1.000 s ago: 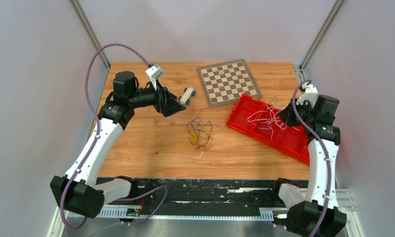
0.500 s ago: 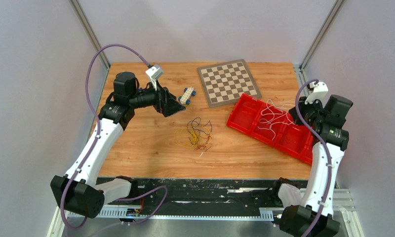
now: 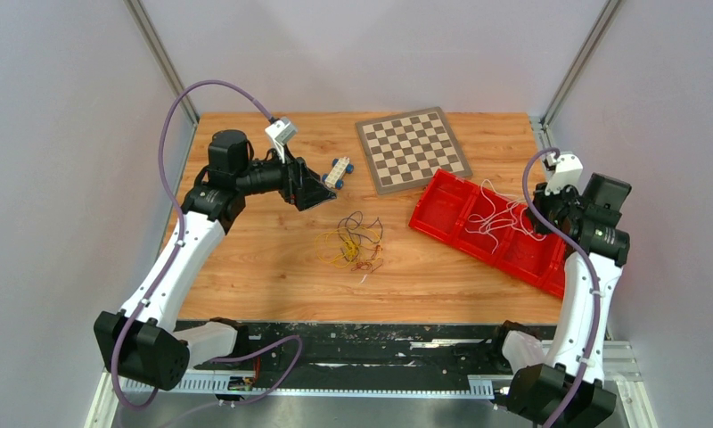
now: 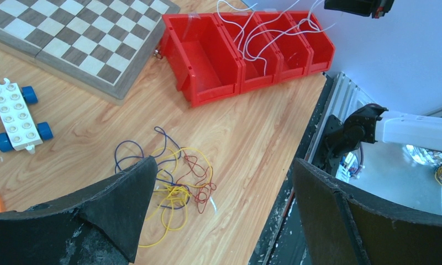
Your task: Untangle the cables
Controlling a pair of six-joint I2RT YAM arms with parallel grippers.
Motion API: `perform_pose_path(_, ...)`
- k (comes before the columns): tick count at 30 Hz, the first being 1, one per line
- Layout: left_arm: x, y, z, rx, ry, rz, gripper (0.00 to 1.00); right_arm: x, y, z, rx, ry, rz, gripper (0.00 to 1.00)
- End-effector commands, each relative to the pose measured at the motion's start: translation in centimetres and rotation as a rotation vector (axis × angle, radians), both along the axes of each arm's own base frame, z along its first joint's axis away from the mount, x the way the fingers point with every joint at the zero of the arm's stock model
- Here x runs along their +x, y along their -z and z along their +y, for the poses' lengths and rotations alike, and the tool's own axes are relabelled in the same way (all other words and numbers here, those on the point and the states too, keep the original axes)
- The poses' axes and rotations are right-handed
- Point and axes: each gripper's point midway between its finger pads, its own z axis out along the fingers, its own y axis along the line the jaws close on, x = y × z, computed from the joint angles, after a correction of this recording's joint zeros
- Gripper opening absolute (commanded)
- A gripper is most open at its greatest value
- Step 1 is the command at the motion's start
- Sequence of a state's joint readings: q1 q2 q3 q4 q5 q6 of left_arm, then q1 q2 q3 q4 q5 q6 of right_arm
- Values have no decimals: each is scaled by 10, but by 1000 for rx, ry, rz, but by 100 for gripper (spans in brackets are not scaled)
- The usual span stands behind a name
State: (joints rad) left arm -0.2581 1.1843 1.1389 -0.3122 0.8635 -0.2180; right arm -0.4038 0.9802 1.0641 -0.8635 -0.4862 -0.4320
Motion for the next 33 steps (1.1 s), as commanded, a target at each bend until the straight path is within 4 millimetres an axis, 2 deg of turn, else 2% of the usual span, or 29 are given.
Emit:
perform_pose_path(1, 2, -8, -1, -22, 10, -19, 100, 16, 10, 20, 109, -79, 53, 0)
perform_pose_path(5, 3, -6, 0, -17, 1, -20, 100, 37, 16, 47, 185, -144, 86, 0)
perform_pose_path(10, 4, -3, 3, -2, -16, -23, 100, 63, 13, 83, 283, -236, 63, 0)
perform_pose_path(13, 5, 0, 5, 7, -23, -21, 100, 78, 14, 95, 361, -259, 61, 0)
perform_pose_path(16, 6, 2, 7, 16, -31, -16, 100, 87, 24, 99, 414, -263, 103, 0)
perform_pose_path(20, 6, 6, 9, 25, -36, -8, 100, 91, 49, 89, 388, -251, 145, 0)
perform_pose_path(23, 5, 8, 11, 30, -40, 2, 100, 85, 66, 64, 346, -213, 149, 0)
perform_pose_path(27, 3, 9, 14, 30, -45, 3, 100, 72, 77, 24, 231, -145, 131, 0)
perform_pose_path(30, 1, 11, 12, 16, -35, 17, 100, 67, 81, 20, 163, -146, 117, 0)
perform_pose_path(33, 2, 14, 10, 5, -32, 35, 100, 74, 85, 31, 119, -159, 113, 0)
